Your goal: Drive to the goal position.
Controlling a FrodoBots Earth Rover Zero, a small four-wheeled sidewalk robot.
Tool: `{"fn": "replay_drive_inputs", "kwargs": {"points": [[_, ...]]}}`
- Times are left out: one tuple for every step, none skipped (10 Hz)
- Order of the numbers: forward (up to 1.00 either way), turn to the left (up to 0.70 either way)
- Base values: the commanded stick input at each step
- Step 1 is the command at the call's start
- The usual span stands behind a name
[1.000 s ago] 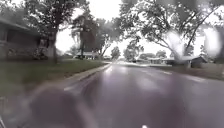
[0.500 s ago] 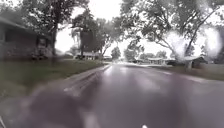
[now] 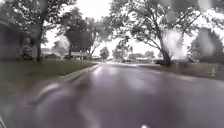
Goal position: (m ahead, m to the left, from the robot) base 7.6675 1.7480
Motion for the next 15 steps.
{"fn": "replay_drive_inputs", "kwargs": {"points": [[0.5, 0.0], [0.5, 0.0], [0.5, 0.0], [0.5, 0.0], [0.5, 0.0], [0.5, 0.0], [0.5, 0.0], [0.5, 0.0], [0.5, 0.0], [0.5, 0.0], [0.5, 0.0], [0.5, 0.0], [0.5, 0.0], [0.5, 0.0], [0.5, 0.0]]}}
